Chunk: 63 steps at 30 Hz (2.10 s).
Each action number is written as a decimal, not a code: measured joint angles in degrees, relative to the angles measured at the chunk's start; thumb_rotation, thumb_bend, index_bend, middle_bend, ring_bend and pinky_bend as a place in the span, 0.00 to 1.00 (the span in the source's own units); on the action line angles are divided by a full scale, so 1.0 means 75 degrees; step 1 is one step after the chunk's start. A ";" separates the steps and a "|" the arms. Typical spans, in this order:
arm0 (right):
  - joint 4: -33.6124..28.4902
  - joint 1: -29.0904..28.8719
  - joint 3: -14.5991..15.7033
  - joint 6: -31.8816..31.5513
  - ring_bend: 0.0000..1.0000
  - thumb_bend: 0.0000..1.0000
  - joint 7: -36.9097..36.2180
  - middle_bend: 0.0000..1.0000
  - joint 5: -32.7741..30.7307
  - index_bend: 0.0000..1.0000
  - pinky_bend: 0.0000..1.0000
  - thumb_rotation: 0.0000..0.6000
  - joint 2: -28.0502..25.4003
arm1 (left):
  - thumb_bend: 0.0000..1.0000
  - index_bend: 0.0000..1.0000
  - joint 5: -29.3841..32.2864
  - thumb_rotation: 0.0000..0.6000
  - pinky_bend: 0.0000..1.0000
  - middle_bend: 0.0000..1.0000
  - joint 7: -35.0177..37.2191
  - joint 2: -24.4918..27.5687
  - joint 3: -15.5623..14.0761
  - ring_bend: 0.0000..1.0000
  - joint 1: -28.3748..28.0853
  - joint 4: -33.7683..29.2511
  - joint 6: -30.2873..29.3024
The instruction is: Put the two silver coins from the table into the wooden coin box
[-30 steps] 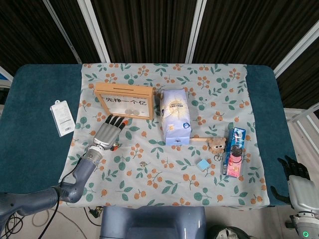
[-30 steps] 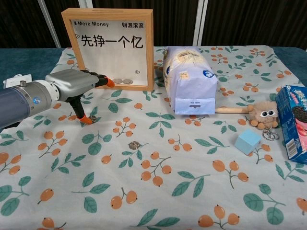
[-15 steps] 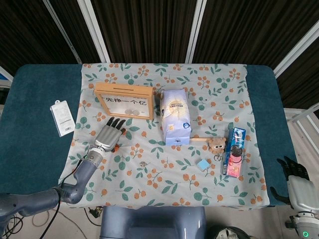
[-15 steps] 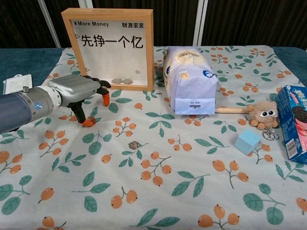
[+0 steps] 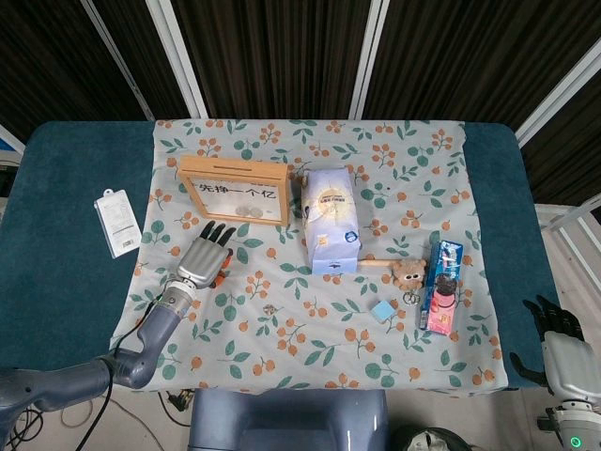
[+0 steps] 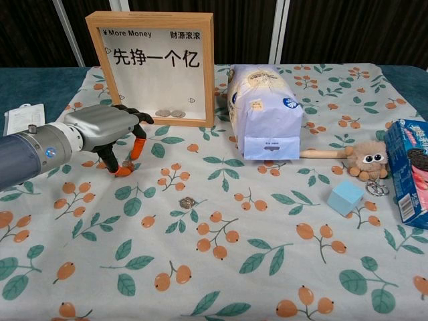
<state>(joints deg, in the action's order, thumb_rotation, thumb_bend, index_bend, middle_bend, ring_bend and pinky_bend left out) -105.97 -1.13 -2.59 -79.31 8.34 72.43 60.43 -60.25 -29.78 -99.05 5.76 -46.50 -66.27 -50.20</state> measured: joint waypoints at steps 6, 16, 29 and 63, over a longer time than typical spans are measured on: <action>-0.0006 -0.0008 0.0000 0.0008 0.04 0.37 0.0043 0.05 -0.0026 0.13 0.00 1.00 -0.0005 | 0.22 0.58 0.0065 1.00 0.00 0.07 -0.0035 -0.0083 0.0031 0.00 0.0002 0.0106 0.0081; -0.0079 -0.0017 0.0009 0.0068 0.04 0.37 0.0082 0.05 -0.0138 0.13 0.00 1.00 -0.0048 | 0.25 0.60 0.0078 1.00 0.00 0.07 -0.0105 -0.0046 0.0052 0.00 0.0028 0.0019 0.0092; -0.0108 -0.0017 0.0002 0.0055 0.04 0.37 0.0093 0.05 -0.0181 0.13 0.00 1.00 -0.0060 | 0.32 0.61 0.0291 1.00 0.00 0.07 -0.0382 -0.0114 0.0054 0.00 0.0045 0.0047 0.0132; -0.0162 0.0005 0.0037 0.0056 0.04 0.37 0.0020 0.05 -0.0168 0.13 0.00 1.00 -0.0142 | 0.50 0.68 0.0651 1.00 0.00 0.11 -0.1032 0.0179 0.0289 0.00 0.0091 -0.0557 -0.0435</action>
<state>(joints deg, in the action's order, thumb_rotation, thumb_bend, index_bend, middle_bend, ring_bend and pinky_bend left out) -107.19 -1.09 -2.31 -78.89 8.50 71.17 59.37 -55.37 -37.52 -97.71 7.93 -45.82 -70.44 -53.46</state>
